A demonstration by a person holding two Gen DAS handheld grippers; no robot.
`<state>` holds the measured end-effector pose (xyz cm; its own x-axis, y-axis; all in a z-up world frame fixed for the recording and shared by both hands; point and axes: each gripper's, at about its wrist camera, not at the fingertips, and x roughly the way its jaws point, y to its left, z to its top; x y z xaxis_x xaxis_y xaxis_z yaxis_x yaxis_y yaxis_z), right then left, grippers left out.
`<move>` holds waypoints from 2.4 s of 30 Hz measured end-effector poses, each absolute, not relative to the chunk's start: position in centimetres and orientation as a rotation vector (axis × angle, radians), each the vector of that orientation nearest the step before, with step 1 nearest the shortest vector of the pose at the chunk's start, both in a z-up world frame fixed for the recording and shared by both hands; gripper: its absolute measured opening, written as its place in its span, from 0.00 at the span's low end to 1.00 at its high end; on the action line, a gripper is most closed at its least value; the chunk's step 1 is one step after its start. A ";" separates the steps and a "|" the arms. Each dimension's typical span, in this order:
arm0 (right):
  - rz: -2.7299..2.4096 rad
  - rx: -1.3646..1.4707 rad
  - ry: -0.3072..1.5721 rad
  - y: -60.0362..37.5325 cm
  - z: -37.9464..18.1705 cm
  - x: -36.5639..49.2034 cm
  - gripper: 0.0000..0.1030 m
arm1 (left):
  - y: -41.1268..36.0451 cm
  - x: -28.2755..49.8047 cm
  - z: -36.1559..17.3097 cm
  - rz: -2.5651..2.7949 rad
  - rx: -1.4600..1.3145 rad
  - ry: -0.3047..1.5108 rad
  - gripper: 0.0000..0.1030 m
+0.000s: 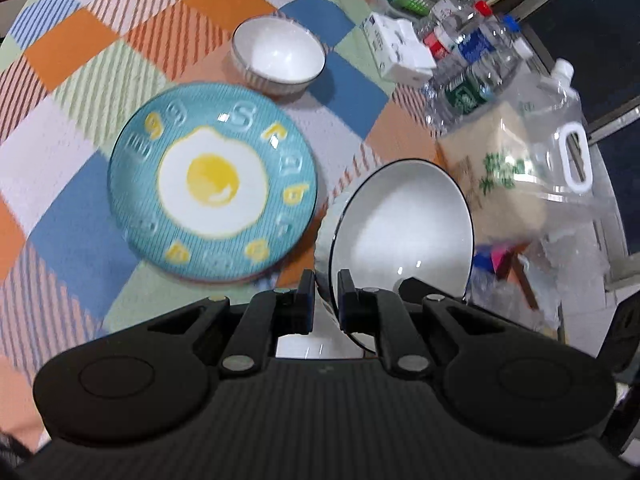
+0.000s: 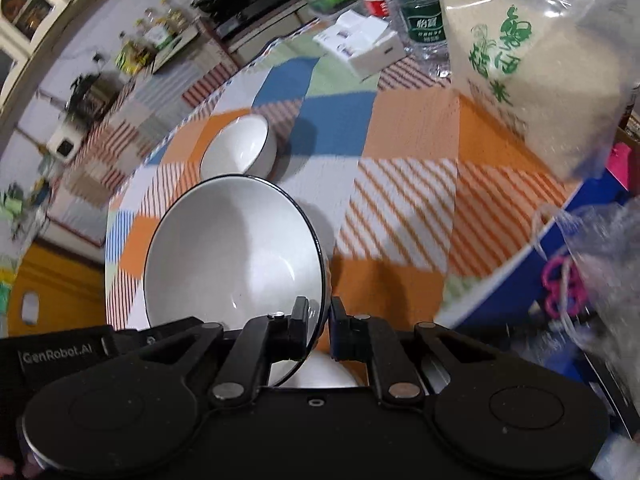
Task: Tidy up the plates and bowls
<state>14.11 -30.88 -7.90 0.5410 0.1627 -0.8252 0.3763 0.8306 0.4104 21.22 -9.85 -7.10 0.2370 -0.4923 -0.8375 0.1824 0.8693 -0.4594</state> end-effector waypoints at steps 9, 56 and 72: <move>-0.091 0.538 1.059 -29.1 -8.8 11.3 0.13 | -8.0 16.8 -10.8 -0.424 -0.335 1.418 0.10; 0.270 -0.024 0.947 -25.5 -4.8 14.5 0.25 | -6.9 18.8 -6.9 -0.493 -0.148 1.261 0.32; 0.328 -0.092 0.758 -27.4 -6.8 27.0 0.71 | -5.1 30.6 -5.9 -0.406 -0.156 1.019 0.49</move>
<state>26.98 -27.39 -6.84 0.6777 0.2590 -0.6882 -0.3245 0.9452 0.0361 30.58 -5.05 -5.94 0.4574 -0.3996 -0.7944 0.2563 0.9147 -0.3125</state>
